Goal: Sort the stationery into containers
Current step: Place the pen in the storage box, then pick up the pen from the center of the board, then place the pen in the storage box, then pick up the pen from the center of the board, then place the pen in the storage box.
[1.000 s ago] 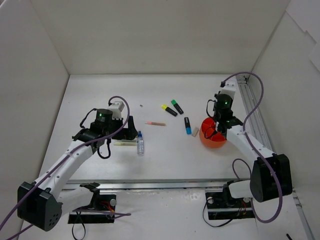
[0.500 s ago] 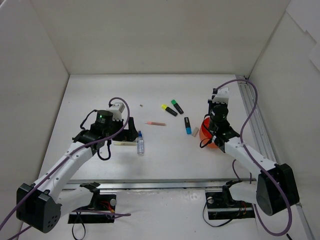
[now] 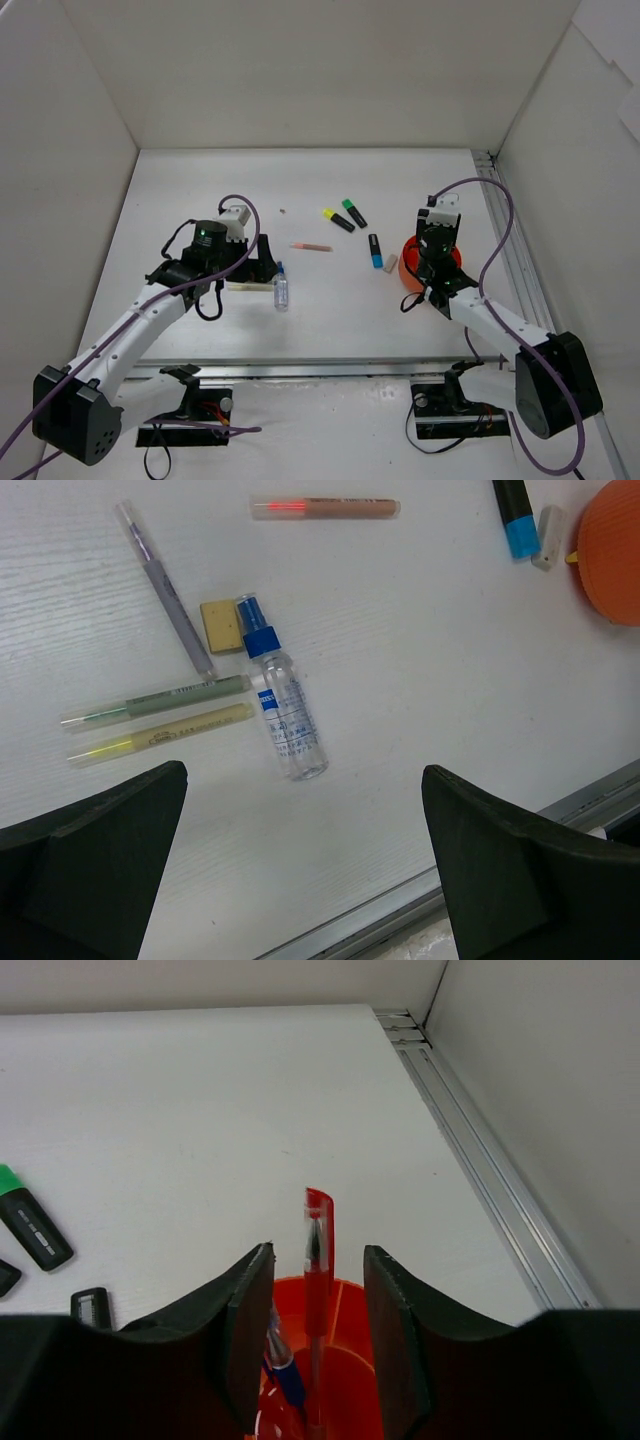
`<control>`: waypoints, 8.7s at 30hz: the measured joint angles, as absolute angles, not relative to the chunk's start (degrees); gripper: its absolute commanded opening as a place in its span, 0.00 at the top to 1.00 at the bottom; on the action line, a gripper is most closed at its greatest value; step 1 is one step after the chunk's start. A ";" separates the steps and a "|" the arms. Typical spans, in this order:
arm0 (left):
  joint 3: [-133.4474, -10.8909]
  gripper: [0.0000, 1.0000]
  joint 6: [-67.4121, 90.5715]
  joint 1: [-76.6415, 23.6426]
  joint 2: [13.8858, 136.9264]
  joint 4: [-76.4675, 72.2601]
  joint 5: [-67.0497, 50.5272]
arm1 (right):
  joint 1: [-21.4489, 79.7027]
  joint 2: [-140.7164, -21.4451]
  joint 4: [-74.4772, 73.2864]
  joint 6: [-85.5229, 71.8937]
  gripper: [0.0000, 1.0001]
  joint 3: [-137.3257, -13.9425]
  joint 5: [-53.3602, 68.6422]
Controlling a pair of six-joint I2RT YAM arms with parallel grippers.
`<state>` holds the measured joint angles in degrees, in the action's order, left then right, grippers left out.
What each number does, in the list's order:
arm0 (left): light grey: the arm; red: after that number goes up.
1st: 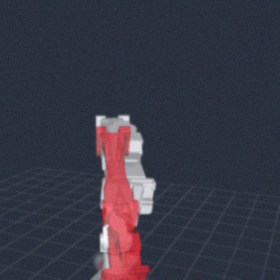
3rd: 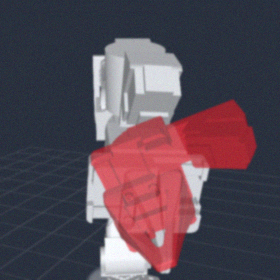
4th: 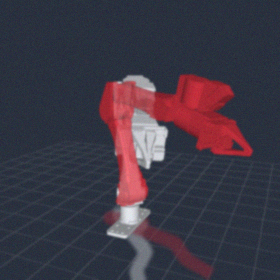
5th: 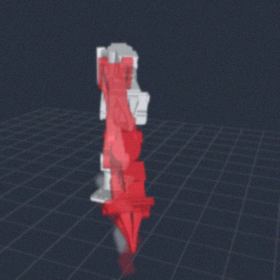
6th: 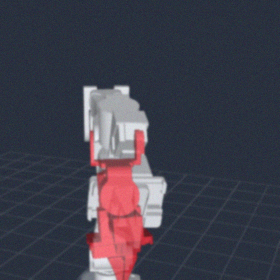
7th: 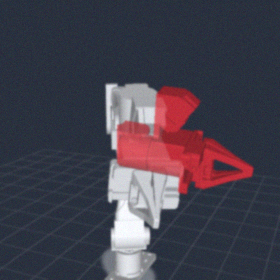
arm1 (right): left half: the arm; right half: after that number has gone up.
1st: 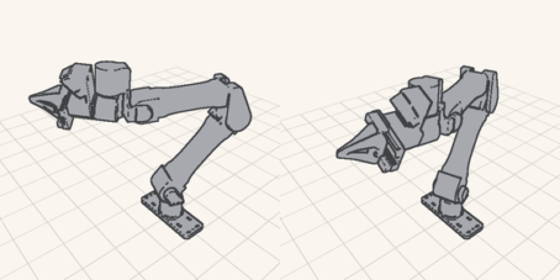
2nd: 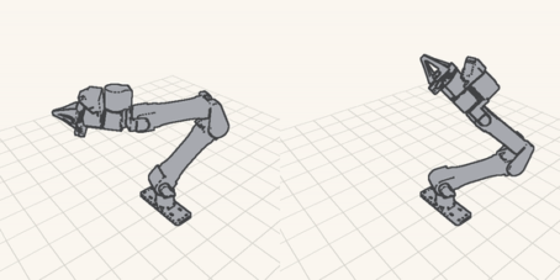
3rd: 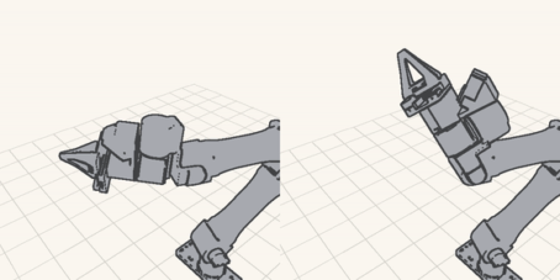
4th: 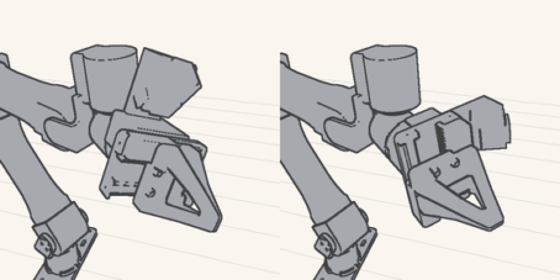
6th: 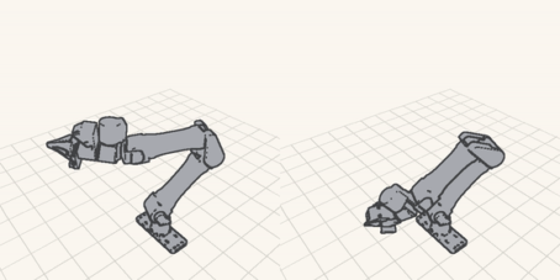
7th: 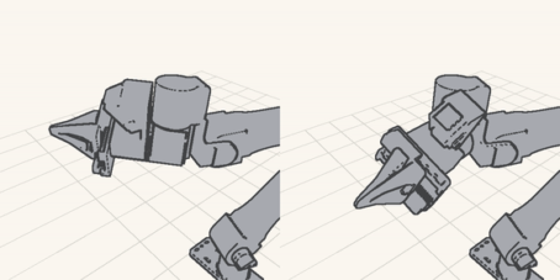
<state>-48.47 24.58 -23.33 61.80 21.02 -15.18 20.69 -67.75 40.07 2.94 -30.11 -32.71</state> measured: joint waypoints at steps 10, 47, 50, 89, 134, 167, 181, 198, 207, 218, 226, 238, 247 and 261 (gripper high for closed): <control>-48.47 0.00 24.69 -23.53 63.00 21.17 -15.18 | 23.38 -56.62 34.50 1.50 0.24 -29.61 -34.72; -44.12 0.00 34.68 -20.78 56.29 26.37 -8.78 | 38.61 -111.79 -1.83 19.92 0.02 -80.44 8.91; -43.53 0.00 34.61 -20.49 54.33 26.68 -8.58 | 38.48 -115.90 -3.16 22.02 0.02 -84.40 12.03; -39.00 0.00 33.06 -15.62 54.04 25.15 -11.99 | 38.59 -78.67 18.17 8.86 1.00 -52.88 4.51; -38.98 0.00 33.06 -15.62 58.11 22.41 -13.93 | 22.04 -62.02 41.32 7.16 0.57 -22.65 -7.68; -45.47 0.22 72.12 -12.64 76.40 34.96 3.55 | 33.80 -52.86 22.09 6.13 0.02 -30.24 -12.86; -57.65 0.36 81.62 -16.99 92.05 41.71 7.99 | 33.93 -51.96 21.56 5.56 0.02 -30.24 -17.37; -59.68 0.49 82.85 -19.55 97.21 42.00 7.49 | 34.02 -52.07 21.54 5.37 0.02 -30.24 -18.65; -60.05 1.00 82.04 -19.55 97.45 41.30 6.92 | 34.13 -51.94 21.15 5.15 0.02 -30.24 -18.61; -57.08 1.00 80.29 -21.85 94.67 38.68 8.47 | 34.20 -50.02 19.90 4.32 0.02 -30.24 -15.51; -55.13 1.00 63.51 -29.45 81.91 30.92 12.36 | 34.22 -47.40 18.39 3.05 0.02 -30.46 -10.57; -44.53 1.00 25.91 -35.44 61.82 6.28 -9.34 | 34.22 -50.48 24.32 -9.19 0.02 -30.89 6.48; -46.89 1.00 10.85 -39.07 64.40 5.08 -23.35 | 34.24 -60.99 30.24 -22.06 0.04 -35.94 20.10; -51.13 1.00 7.22 -40.99 68.03 5.76 -21.71 | 37.43 -73.91 31.48 -34.37 0.35 -39.75 24.45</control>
